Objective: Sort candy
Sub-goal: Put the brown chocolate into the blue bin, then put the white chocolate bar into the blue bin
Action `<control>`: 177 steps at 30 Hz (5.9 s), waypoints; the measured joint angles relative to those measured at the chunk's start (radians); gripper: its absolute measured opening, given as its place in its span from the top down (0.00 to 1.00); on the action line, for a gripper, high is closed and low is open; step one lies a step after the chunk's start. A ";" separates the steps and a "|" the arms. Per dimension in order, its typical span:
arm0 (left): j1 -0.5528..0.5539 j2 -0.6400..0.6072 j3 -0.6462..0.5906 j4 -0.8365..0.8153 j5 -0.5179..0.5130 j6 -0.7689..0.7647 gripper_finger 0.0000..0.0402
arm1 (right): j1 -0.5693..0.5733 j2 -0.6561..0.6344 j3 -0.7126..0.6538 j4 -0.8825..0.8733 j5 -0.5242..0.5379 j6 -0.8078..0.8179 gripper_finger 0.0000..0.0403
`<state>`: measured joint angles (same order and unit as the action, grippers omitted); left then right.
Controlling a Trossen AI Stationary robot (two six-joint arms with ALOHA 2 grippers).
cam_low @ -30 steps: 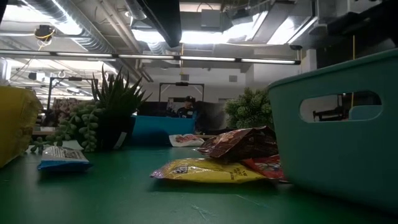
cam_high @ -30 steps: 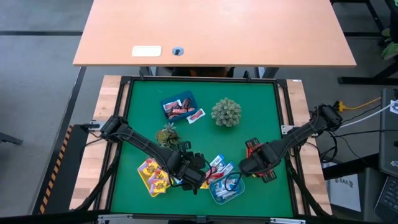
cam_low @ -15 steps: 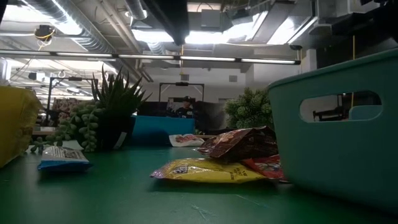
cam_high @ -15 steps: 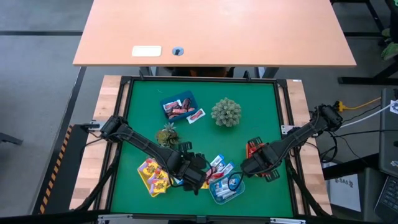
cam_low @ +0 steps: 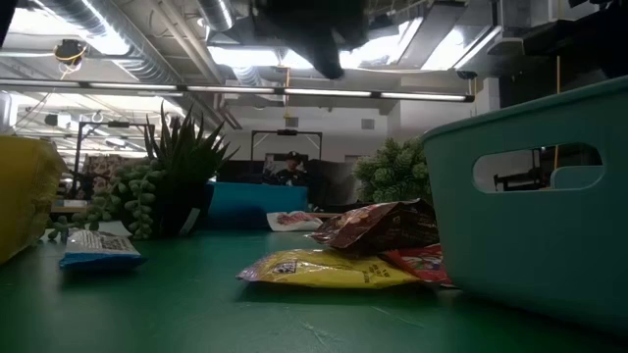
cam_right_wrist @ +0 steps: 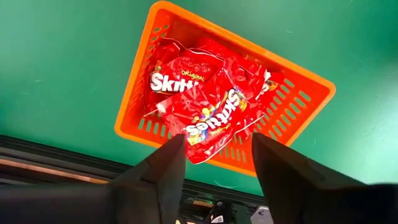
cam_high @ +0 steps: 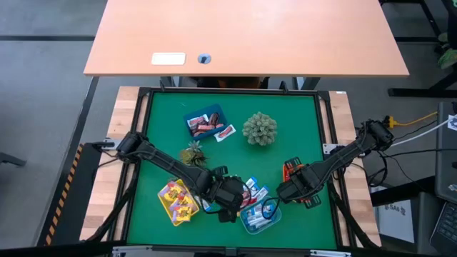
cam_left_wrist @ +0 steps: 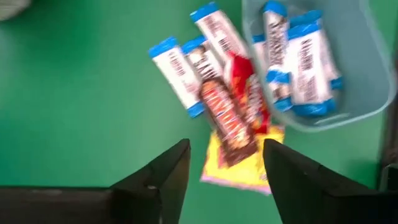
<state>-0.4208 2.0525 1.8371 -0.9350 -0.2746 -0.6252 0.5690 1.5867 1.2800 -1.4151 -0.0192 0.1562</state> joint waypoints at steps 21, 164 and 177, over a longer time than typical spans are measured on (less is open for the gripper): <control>0.045 0.000 -0.355 0.489 0.131 -0.080 0.48 | 0.000 0.000 0.000 0.005 0.000 -0.001 0.51; 0.707 -0.739 -0.490 -0.086 -0.031 0.426 0.49 | -0.758 0.403 0.000 1.189 0.114 -0.633 0.51; 0.706 -0.739 -0.490 -0.082 -0.031 0.453 0.49 | -0.772 0.452 0.001 1.252 0.123 -0.677 0.51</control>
<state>0.2850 1.3136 1.3472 -1.0170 -0.3058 -0.1726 -0.2035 2.0388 1.2808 -0.1630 0.1036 -0.5209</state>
